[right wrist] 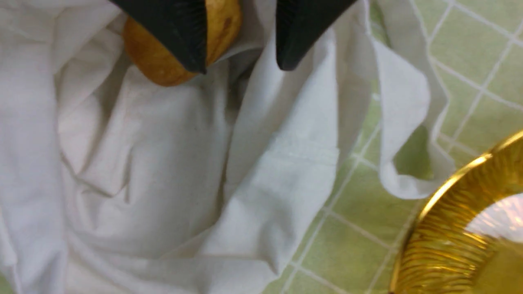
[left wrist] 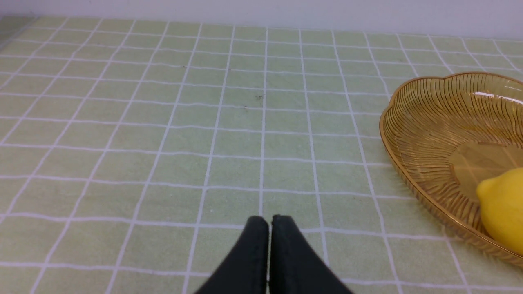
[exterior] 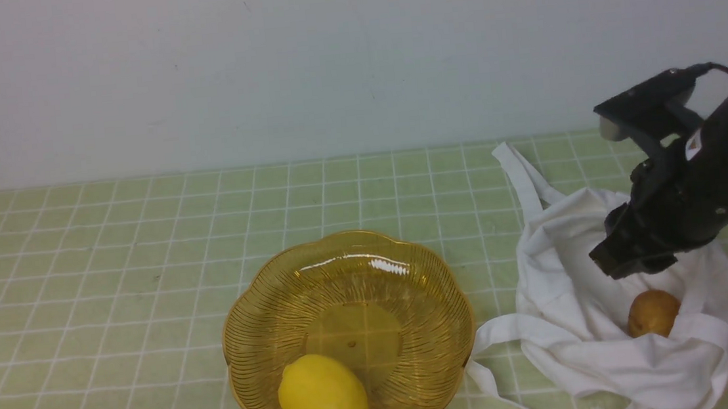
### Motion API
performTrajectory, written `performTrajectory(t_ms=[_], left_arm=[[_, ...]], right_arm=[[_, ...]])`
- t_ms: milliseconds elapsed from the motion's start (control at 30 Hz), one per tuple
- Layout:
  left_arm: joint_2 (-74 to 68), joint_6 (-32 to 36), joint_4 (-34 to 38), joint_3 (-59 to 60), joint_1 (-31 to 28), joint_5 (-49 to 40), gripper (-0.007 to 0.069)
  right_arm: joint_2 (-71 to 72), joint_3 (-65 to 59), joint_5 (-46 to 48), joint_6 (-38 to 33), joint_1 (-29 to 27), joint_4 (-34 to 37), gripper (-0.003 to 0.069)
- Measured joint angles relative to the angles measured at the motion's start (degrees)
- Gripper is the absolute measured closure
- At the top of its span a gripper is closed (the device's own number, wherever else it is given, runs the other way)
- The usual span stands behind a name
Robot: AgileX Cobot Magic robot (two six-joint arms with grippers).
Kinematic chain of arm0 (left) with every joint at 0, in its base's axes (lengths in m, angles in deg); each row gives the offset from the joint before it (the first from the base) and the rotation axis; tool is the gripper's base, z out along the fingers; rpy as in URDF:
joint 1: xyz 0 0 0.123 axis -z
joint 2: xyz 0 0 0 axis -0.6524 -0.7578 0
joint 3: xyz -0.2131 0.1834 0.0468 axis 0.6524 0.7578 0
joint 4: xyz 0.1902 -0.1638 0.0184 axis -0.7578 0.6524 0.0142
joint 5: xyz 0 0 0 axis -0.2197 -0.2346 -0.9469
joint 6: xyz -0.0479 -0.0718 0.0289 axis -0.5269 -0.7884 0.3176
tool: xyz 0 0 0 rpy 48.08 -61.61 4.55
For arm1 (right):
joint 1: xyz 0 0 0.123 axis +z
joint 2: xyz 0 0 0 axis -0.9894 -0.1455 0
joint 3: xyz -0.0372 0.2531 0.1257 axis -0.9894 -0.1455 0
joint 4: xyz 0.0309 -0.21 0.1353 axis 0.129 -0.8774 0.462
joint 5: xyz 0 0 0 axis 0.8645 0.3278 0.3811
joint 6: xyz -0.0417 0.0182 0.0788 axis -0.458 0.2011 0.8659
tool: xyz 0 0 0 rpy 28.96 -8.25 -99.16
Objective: Take the fruit out of the bag on the green coffee tablecloth and place them on the plate.
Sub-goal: 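Reach for the kiwi in the white bag with the right gripper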
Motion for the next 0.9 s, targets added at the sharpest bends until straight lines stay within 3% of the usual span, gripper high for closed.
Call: performTrajectory(t_ms=[33, 67, 100, 267, 333, 567, 900], left_arm=[[0.0, 0.0, 0.0, 0.0, 0.0, 0.0, 0.0632], [0.0, 0.0, 0.0, 0.0, 0.0, 0.0, 0.0632], [0.0, 0.0, 0.0, 0.0, 0.0, 0.0, 0.0632], [0.0, 0.0, 0.0, 0.0, 0.0, 0.0, 0.0632], [0.0, 0.0, 0.0, 0.0, 0.0, 0.0, 0.0632], [0.0, 0.0, 0.0, 0.0, 0.0, 0.0, 0.0632], [0.0, 0.0, 0.0, 0.0, 0.0, 0.0, 0.0632]], right_arm=[[-0.2, 0.0, -0.2, 0.3, 0.1, -0.4, 0.0379], [-1.3, 0.0, -1.4, 3.4, 1.0, -3.8, 0.0308], [-1.6, 0.0, -1.6, 4.2, 0.9, -4.0, 0.03], [-6.3, 0.0, -1.9, 13.9, 1.2, -9.6, 0.0122], [-7.5, 0.0, -1.9, 15.8, 1.2, -11.0, 0.0094], [-12.2, 0.3, -0.3, 23.7, 1.2, -14.4, 0.0064], [-16.9, 0.4, 2.0, 25.2, 1.2, -14.6, 0.007]])
